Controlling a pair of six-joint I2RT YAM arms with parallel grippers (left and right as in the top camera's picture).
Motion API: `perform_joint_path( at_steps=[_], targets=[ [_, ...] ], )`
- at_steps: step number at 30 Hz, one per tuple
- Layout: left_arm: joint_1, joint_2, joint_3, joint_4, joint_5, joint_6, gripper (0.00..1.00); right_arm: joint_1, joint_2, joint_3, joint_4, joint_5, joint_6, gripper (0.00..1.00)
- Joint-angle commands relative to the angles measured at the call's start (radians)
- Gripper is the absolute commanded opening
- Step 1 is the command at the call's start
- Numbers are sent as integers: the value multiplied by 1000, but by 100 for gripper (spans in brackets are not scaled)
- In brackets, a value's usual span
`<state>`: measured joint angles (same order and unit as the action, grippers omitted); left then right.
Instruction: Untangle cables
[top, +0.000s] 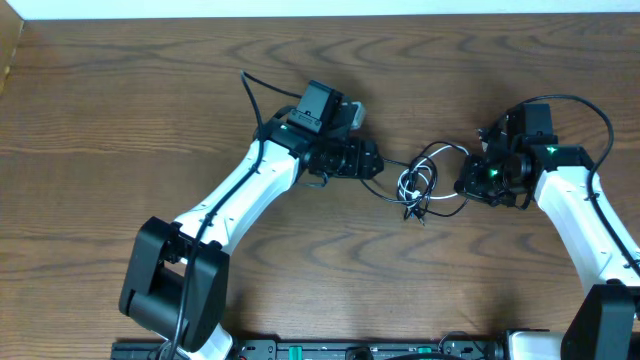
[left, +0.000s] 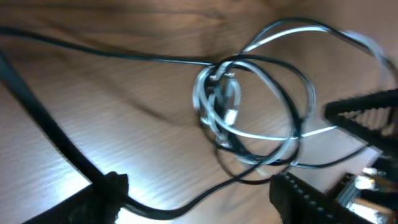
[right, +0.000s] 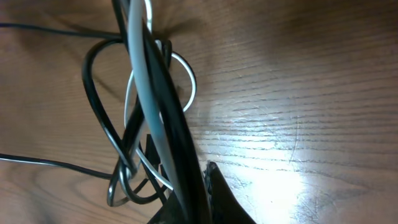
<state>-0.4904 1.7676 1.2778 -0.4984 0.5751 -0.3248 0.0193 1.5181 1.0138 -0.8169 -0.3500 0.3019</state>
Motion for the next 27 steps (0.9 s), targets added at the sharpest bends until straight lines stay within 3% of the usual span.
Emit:
perform_joint_path(
  at_steps=[1, 5, 9, 15, 20, 27],
  targets=[
    [-17, -3, 3, 16, 80, -20, 82, 7, 6, 5, 2, -11, 12, 2],
    [-20, -3, 3, 19, 87, -20, 86, 7, 6, 5, 3, -11, 12, 2],
    [-20, -4, 18, 82, 267, 55, 96, 7, 6, 5, 9, -12, 12, 3],
    [-19, -4, 67, 82, 238, 55, 97, 7, 6, 5, 11, -12, 12, 3],
    [-19, -4, 104, -25, 19, 56, 97, 7, 6, 5, 8, -11, 12, 3],
    [-19, -3, 108, -309, -472, 55, 97, 7, 6, 5, 9, -8, 13, 3]
  ],
)
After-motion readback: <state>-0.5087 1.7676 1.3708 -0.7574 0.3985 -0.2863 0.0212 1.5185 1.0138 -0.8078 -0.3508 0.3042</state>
